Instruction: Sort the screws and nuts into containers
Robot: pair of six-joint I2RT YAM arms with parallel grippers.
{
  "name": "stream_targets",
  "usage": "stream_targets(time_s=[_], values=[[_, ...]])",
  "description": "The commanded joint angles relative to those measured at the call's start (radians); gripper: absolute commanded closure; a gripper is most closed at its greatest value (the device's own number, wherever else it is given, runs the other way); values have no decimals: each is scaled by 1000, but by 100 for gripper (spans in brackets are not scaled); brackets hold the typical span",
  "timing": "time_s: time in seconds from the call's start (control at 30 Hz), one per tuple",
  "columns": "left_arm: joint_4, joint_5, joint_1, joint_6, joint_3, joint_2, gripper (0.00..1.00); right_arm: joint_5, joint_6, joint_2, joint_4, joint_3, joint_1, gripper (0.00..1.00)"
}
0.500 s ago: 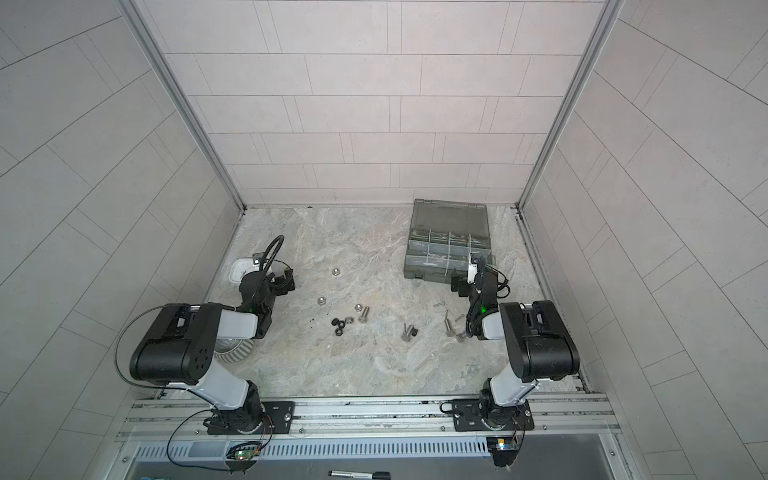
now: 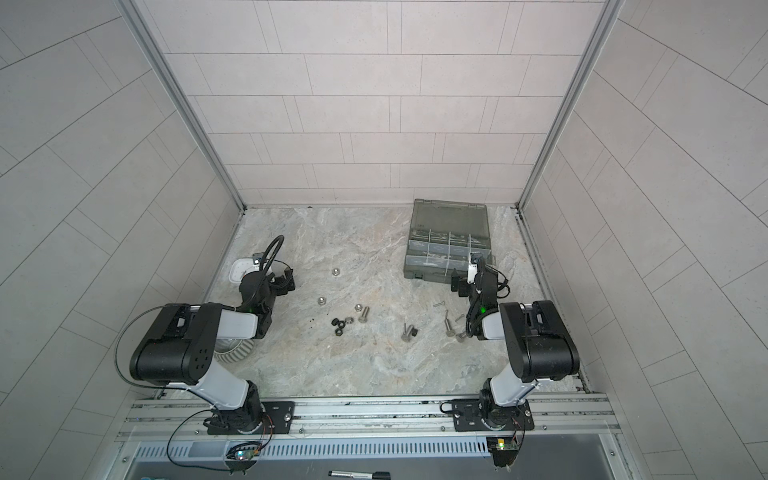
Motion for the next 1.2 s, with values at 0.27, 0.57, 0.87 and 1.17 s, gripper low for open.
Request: stream_targets(time_s=[0.27,0.57,0.87,1.17], values=[[17,1,6,3,1,-1,0,12,-5,1,4,4,5,1],[16,2,6,2,0,-7,0,-14,8,3,18,0,-11,1],[-154,-18,2,5,61,-89,0,228,-9,-166,-211,41,72,1],[-561,5,2,-3,286,-176,0,551,228,-281,-1067,514,154,1]])
